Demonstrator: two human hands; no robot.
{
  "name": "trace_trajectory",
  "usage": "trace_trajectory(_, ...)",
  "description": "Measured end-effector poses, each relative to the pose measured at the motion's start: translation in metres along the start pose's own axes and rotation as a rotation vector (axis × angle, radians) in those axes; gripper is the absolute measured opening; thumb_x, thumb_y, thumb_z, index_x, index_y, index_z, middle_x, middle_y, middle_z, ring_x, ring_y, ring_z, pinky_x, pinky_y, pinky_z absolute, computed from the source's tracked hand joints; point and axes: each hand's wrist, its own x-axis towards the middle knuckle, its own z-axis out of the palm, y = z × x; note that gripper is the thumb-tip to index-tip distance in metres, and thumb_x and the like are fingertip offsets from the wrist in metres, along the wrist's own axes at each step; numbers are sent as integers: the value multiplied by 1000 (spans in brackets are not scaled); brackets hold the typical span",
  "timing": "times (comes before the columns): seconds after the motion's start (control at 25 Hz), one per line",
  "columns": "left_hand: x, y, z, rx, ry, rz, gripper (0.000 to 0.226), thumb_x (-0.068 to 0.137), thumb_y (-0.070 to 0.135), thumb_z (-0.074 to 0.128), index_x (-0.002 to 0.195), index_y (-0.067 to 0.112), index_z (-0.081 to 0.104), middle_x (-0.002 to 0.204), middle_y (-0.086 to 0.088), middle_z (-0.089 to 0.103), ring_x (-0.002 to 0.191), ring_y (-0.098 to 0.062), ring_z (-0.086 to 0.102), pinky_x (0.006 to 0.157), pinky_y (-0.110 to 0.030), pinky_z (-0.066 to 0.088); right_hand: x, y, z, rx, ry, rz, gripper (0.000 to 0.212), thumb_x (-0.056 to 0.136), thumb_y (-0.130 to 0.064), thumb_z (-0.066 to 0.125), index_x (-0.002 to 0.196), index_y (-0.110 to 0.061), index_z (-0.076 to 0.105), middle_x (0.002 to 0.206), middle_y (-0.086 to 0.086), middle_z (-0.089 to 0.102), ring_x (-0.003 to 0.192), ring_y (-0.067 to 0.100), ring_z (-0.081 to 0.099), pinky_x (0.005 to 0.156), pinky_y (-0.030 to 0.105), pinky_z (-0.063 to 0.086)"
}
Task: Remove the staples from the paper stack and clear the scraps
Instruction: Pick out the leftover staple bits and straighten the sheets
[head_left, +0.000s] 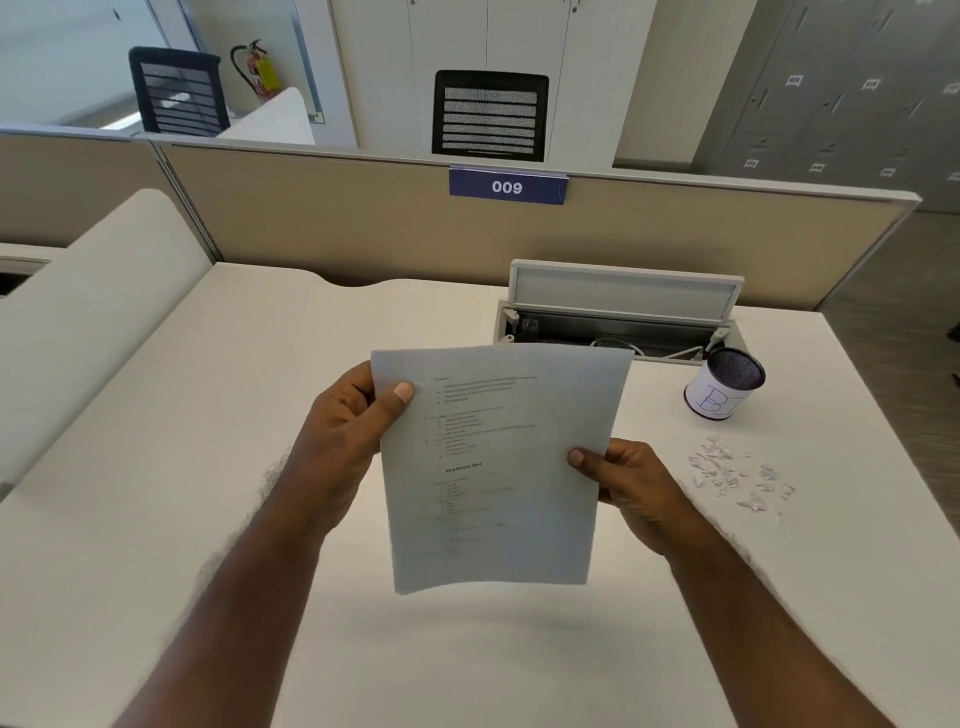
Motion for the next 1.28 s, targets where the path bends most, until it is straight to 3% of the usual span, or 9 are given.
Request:
trace_trajectory(0.08, 5, -22, -9, -52, -24, -65, 33, 88, 13, 58, 121, 8, 60, 114, -13, 69, 101, -27, 67, 83, -40, 56, -2, 1, 4, -4, 90, -47, 37, 62, -41, 81, 87, -14, 80, 92, 7, 78, 85, 24, 72, 72, 32, 58)
trace_trajectory(0.2, 6, -56, -14, 11, -14, -160, 36, 86, 10, 57, 122, 9, 58, 118, -14, 70, 111, -36, 65, 91, -44, 56, -3, 8, 5, -32, 172, -101, 42, 60, -49, 83, 84, -15, 80, 89, 5, 78, 79, 20, 72, 71, 30, 58)
trace_trajectory(0.32, 9, -72, -10, 129, 45, -154, 27, 98, 4, 50, 120, 12, 63, 116, -8, 72, 112, -34, 65, 96, -48, 53, -4, 10, 7, -87, 233, -136, 9, 74, -29, 75, 75, -21, 80, 80, -3, 77, 73, 12, 69, 69, 24, 56)
trace_trajectory(0.44, 13, -67, 1, 197, 140, -107, 32, 99, 1, 48, 107, 25, 69, 103, 10, 76, 101, -12, 68, 93, -32, 54, -3, 10, 4, -179, 256, -212, 20, 82, -8, 70, 73, -24, 78, 74, -11, 76, 70, 3, 67, 69, 17, 54)
trace_trajectory(0.64, 10, -75, 8, 337, 137, -57, 37, 99, 2, 47, 100, 34, 65, 90, 32, 72, 88, 13, 64, 77, -2, 45, 2, 17, -1, -298, 273, -172, 23, 85, -7, 70, 71, -25, 71, 63, -21, 71, 61, -7, 59, 63, 10, 47)
trace_trajectory(0.76, 4, -84, 8, 404, 139, -66, 35, 100, 3, 47, 100, 34, 64, 87, 37, 70, 86, 17, 62, 75, 1, 42, 2, 32, -2, -335, 271, -97, 17, 86, -12, 71, 74, -25, 72, 72, -15, 71, 68, 1, 60, 67, 18, 49)
trace_trajectory(0.92, 4, -87, 6, 432, 139, -60, 28, 100, 4, 46, 108, 22, 67, 87, 37, 69, 86, 17, 61, 76, 1, 43, 4, 34, -4, -397, 278, -58, 18, 88, -21, 69, 78, -6, 71, 75, 2, 62, 72, 10, 49, 67, 30, 41)
trace_trajectory(1.12, 6, -91, 4, 481, 118, -88, 26, 100, 5, 46, 110, 16, 68, 87, 39, 69, 87, 18, 61, 75, 2, 41, 5, 28, 1, -416, 269, -28, 25, 89, -22, 68, 64, -16, 65, 63, -5, 55, 55, 4, 41, 57, 25, 36)
trace_trajectory(1.28, 9, -89, 4, 459, 122, -123, 25, 100, 8, 47, 107, 18, 69, 91, 27, 74, 88, 11, 64, 77, -5, 45, 5, 25, -1, -416, 262, -27, 21, 90, -21, 66, 70, -14, 69, 65, -8, 63, 60, 5, 49, 58, 21, 40)
